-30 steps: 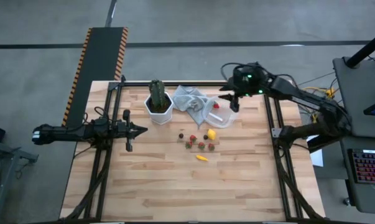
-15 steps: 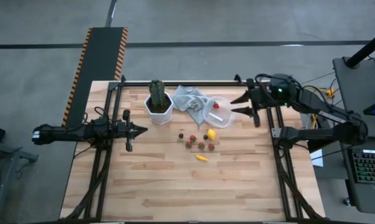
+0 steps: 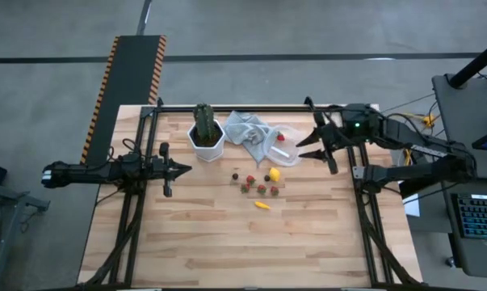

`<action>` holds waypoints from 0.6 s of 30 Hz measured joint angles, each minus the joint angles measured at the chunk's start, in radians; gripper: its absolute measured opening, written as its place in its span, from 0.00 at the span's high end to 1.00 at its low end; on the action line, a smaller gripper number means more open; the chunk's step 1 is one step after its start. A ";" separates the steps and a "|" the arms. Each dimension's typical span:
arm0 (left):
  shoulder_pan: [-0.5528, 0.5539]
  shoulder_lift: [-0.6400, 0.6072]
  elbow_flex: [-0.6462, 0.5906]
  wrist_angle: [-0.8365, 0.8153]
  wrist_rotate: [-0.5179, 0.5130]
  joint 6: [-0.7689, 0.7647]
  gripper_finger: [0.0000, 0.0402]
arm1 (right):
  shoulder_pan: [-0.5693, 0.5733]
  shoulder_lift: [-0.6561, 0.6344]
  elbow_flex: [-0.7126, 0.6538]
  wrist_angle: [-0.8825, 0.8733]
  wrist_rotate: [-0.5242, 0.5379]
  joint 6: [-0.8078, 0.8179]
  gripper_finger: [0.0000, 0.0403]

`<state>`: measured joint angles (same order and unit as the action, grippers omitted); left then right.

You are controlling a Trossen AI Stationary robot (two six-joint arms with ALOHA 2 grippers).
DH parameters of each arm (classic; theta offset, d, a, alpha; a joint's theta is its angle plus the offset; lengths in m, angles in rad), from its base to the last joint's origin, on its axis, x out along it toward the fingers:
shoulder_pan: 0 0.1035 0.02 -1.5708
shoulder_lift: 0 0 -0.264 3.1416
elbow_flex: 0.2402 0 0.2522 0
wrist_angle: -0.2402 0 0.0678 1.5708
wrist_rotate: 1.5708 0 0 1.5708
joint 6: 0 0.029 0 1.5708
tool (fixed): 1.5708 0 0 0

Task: Pick and placing Produce into tupperware
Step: Put the corn into the transparent bin

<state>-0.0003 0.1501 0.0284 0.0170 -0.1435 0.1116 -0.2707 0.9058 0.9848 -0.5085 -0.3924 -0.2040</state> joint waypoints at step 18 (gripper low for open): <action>0.000 0.000 0.000 0.001 0.000 0.000 1.00 | 0.215 0.148 0.023 0.017 0.192 -0.181 0.45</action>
<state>-0.0004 0.1501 0.0284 0.0179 -0.1436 0.1116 -0.0557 1.0534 1.0076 -0.4912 -0.1999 -0.3850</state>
